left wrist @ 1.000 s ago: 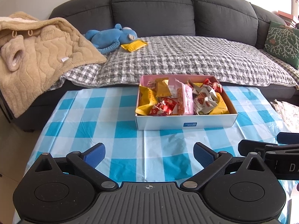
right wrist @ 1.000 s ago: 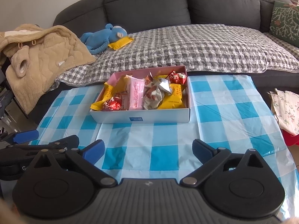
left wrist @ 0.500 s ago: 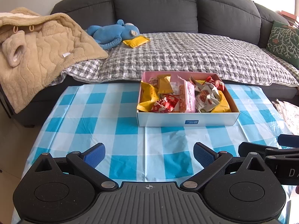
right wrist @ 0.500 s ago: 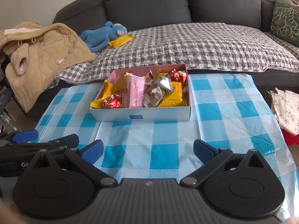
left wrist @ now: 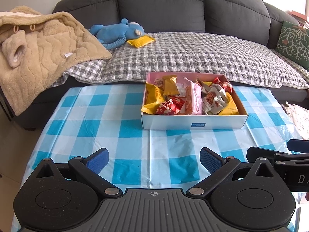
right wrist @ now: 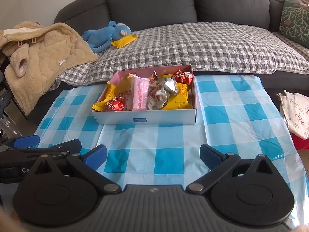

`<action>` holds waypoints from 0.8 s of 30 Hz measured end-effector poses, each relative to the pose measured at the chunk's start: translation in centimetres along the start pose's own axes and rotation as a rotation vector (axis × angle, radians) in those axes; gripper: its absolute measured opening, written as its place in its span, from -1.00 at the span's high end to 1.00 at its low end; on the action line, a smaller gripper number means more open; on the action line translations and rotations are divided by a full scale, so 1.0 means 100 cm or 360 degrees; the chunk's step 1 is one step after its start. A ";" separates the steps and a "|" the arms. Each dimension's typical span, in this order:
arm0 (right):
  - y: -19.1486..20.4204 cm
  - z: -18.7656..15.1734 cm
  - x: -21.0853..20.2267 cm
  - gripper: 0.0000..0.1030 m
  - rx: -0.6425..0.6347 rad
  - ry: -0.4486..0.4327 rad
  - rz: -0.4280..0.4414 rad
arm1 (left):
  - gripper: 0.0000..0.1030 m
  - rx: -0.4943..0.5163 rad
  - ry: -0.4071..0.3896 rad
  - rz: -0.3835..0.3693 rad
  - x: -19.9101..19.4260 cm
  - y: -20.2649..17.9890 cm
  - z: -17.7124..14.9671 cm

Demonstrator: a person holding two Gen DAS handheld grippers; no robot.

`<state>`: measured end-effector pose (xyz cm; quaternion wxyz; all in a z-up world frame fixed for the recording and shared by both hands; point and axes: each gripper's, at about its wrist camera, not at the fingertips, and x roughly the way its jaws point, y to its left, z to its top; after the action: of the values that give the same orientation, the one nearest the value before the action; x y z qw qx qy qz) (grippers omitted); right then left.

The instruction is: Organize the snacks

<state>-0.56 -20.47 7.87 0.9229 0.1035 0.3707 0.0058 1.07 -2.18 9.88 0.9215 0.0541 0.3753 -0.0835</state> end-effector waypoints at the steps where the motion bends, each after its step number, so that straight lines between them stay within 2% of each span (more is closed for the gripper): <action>1: 0.000 0.000 0.000 -0.99 0.0000 -0.0001 0.0000 | -0.97 -0.0001 0.0000 -0.0001 0.000 0.000 0.000; 24: 0.000 -0.001 0.002 -0.99 0.0003 0.0007 -0.0004 | -0.97 -0.0005 0.0014 0.0007 0.001 0.000 -0.001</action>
<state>-0.53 -20.44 7.67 0.9220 0.1041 0.3729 0.0046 1.12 -2.18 9.72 0.9202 0.0538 0.3793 -0.0806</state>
